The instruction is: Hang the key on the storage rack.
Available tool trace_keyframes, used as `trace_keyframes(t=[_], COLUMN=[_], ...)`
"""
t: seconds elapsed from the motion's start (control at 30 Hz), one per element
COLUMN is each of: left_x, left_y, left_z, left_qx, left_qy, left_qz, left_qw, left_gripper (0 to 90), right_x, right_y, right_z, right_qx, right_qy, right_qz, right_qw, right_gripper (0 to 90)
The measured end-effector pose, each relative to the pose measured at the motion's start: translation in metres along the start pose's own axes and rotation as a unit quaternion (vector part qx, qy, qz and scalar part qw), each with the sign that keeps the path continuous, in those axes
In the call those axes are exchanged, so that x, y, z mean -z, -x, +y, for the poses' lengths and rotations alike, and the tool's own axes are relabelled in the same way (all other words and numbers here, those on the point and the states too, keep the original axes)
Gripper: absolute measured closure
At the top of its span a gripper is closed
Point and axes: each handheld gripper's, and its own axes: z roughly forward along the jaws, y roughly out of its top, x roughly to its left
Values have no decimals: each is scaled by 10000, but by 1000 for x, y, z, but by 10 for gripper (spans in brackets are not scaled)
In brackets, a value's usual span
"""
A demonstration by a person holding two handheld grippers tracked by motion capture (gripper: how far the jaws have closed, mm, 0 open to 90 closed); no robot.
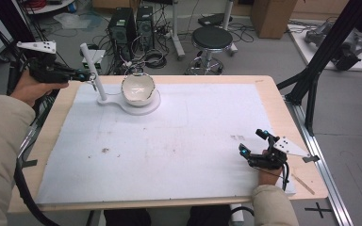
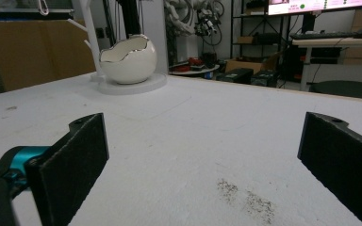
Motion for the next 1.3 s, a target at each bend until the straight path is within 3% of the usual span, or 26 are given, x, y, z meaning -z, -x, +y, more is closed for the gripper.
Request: trace_keyframes(t=[0.47,1.3], left_x=[-10,-8], left_y=[-35,-61], left_z=[-17,-38], left_qx=[279,464], left_qy=[-161,-377], left_qz=[-10,131], left_qw=[9995,9981], left_gripper=[884,884], right_x=[-1,0], right_y=[1,1], right_z=[0,0], right_qx=[-3,-64], right_qy=[3,-25], right_qz=[-19,-24], right_qw=[10000,10000], right_gripper=[15,15])
